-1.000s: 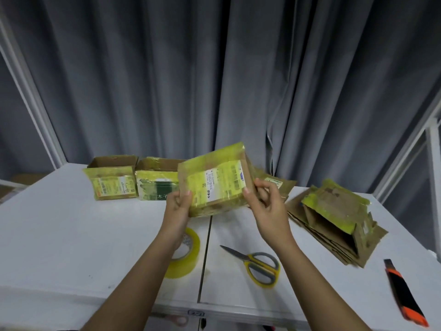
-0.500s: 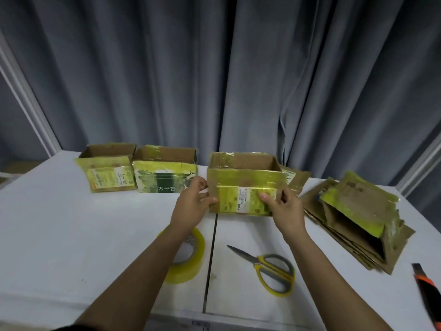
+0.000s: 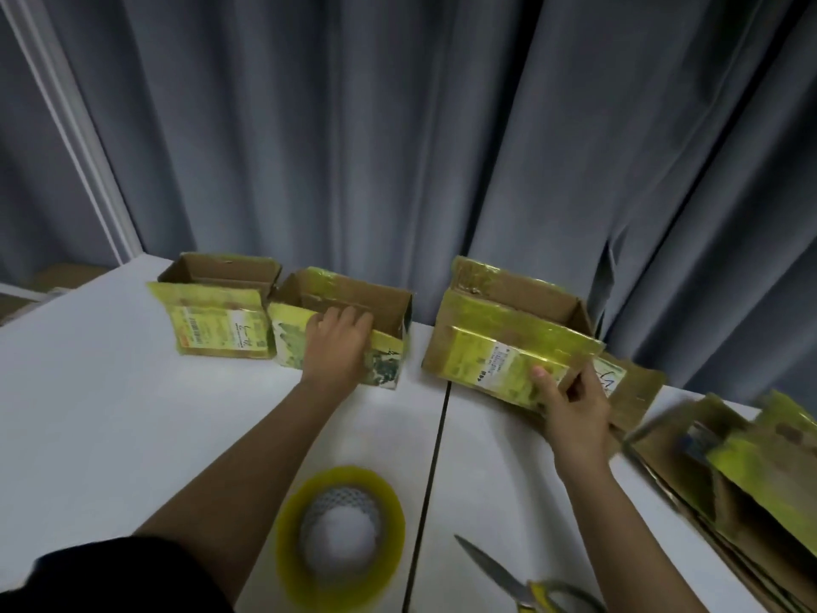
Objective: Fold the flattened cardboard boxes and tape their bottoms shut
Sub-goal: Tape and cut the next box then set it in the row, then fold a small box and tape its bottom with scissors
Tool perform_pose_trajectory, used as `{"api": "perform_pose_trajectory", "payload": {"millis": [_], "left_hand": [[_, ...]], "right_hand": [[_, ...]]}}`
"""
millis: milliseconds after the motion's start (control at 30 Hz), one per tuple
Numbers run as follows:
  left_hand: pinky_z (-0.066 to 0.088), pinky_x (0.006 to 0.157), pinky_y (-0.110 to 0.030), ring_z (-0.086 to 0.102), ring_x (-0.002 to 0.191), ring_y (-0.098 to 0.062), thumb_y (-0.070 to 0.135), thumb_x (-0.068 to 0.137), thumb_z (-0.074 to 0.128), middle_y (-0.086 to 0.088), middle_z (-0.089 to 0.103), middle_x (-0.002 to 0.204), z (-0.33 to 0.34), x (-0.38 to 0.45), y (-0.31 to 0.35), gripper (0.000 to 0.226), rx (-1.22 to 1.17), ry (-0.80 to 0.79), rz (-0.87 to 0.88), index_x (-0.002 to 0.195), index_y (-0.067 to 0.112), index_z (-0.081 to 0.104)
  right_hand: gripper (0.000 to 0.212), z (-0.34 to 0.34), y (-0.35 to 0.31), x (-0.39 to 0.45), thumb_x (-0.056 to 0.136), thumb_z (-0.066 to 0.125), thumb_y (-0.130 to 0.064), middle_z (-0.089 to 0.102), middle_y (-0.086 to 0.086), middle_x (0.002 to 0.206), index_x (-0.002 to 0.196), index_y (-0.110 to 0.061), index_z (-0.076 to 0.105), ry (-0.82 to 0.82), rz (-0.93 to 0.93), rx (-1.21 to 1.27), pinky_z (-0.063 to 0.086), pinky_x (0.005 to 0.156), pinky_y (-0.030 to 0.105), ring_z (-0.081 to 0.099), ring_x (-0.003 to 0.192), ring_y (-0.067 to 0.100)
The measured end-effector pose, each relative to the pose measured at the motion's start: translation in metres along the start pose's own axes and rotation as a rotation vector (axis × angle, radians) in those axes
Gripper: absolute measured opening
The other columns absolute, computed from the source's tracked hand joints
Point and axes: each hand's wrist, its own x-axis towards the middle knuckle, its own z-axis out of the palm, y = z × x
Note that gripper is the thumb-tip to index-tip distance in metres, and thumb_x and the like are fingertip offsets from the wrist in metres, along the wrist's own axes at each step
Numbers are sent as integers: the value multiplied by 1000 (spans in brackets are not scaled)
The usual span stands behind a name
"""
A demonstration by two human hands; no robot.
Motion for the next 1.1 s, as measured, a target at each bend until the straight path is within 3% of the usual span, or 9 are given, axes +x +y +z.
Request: {"api": "perform_pose_trajectory", "payload": {"millis": [67,167,300,367,467,633,900,1100], "left_hand": [[42,74,-40,60,72,-32,-3,45,74,-10,64,77,-6,-8,1,40,14,75,90,81,10,66],[43,60,-33,60,66,-28,-1,42,75,-5,62,74,-22,-29,9,40,-19,151,249,78,14,67],[41,54,-28,59,66,-27,-3,41,77,-4,62,74,-52,-60,4,42,-55,141,320,77,15,67],[42,54,-28,59,64,-27,-2,38,78,-3,62,72,-69,-76,-10,44,-20,127,325,77,15,67],[43,52,-27,59,62,-27,-1,38,77,-4,61,70,-91,-99,-44,42,22,110,267,75,15,68],[44,51,-27,56,56,-28,-10,37,79,-6,59,66,-102,-127,-109,41,35,60,121,70,11,67],[51,69,-48,56,63,-33,-16,47,77,-14,57,71,-66,-98,-173,40,-53,42,-25,80,5,69],[33,97,-66,58,91,-41,-8,58,73,-16,62,90,-47,-65,-233,32,1,69,-53,86,9,69]], "right_hand": [[34,1,5,-4,84,71,-29,68,-8,111,117,-29,61,29,0,18,50,96,50,62,109,17],[28,0,0,-15,86,69,-27,67,-13,112,107,-43,60,80,3,66,49,98,46,61,111,15],[37,4,-10,-35,86,70,-29,67,-4,112,120,-27,57,99,-4,48,50,97,49,62,108,19],[41,14,-16,-47,85,71,-30,66,4,111,122,-23,55,97,-14,24,49,96,52,61,107,25],[50,39,-29,-64,86,70,-26,63,2,123,132,-18,51,44,-22,34,48,99,46,58,115,20],[39,104,-46,-79,86,70,-16,64,-1,111,122,-14,55,-79,-106,-11,48,89,32,61,103,17],[57,205,-21,-48,84,69,-19,53,15,131,135,-8,44,-153,-106,-156,46,98,46,55,115,30],[60,269,-9,-42,85,72,-15,40,13,132,133,-2,39,-223,-26,-138,45,98,42,50,116,27]]}}
